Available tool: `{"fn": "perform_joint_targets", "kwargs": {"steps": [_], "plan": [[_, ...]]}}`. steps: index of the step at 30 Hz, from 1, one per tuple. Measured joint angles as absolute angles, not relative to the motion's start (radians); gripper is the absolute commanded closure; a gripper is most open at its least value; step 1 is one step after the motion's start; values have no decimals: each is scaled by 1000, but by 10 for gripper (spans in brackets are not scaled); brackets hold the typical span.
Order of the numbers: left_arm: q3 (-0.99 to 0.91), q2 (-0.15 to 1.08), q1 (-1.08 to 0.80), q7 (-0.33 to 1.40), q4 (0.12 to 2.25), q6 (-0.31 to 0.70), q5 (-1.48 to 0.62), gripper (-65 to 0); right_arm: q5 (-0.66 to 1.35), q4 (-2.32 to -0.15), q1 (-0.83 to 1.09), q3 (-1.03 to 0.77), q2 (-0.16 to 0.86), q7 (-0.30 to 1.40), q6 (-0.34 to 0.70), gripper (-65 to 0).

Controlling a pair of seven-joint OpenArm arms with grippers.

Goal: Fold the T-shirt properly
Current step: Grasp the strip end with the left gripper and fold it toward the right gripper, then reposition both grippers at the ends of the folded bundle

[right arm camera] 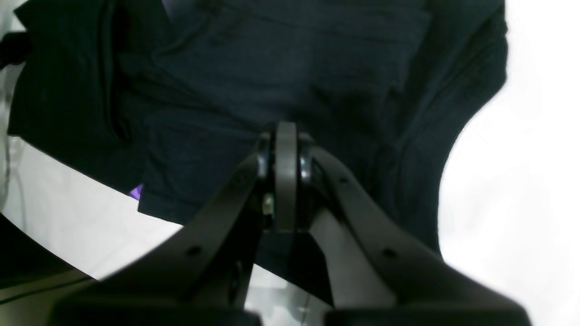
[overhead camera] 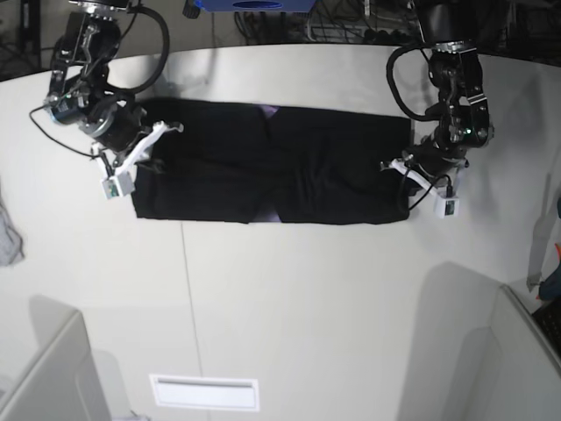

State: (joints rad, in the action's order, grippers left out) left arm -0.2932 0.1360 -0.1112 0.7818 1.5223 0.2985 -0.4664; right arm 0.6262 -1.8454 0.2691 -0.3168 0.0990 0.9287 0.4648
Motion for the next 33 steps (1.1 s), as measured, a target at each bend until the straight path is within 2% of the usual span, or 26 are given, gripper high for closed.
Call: {"fn": "perform_joint_targets", "kwargs": {"steps": [4, 9, 11, 12, 13, 15, 16, 17, 19, 23, 27, 30, 33], "plan": [[-315, 129, -148, 839, 1618, 299, -456, 0, 627, -1845, 262, -315, 99, 928, 465, 0], [-520, 138, -172, 824, 1779, 306, -457, 0, 627, -1845, 263, -319, 97, 928, 464, 0], [-584, 168, -201, 824, 1800, 383, -462, 0, 628, -1845, 261, -320, 99, 937, 464, 0], [-615, 181, -219, 824, 1800, 420, -460, 0, 625, -1845, 252, -321, 99, 978, 464, -74], [-650, 190, -237, 826, 1790, 453, -455, 0, 628, -1844, 235, -336, 97, 1041, 464, -206], [-710, 214, -261, 836, 1752, 507, -446, 0, 657, -1842, 198, -407, 84, 1139, 469, -405], [-734, 232, -268, 834, 1731, 528, -444, 0, 693, -1829, 178, -455, 80, 1157, 470, -456], [-757, 248, -268, 832, 1712, 536, -441, 0, 730, -1812, 165, -500, 80, 1160, 470, -462], [-788, 278, -268, 820, 1671, 550, -443, 0, 768, -1769, 146, -556, 95, 1165, 471, -431], [-788, 303, -285, 815, 1619, 551, -445, 0, 765, -1615, 94, -548, 162, 1172, 478, -419], [-737, 308, -316, 694, 1604, 551, -449, 0, 767, -1485, 59, -545, 161, 1164, 499, -419], [-729, 305, -316, 690, 1552, 558, -450, 0, 759, -1478, 70, -546, 159, 1177, 560, -417], [-709, 307, -317, 696, 1505, 548, -433, 0, 767, -1443, 60, -545, 160, 1134, 562, -416]]}}
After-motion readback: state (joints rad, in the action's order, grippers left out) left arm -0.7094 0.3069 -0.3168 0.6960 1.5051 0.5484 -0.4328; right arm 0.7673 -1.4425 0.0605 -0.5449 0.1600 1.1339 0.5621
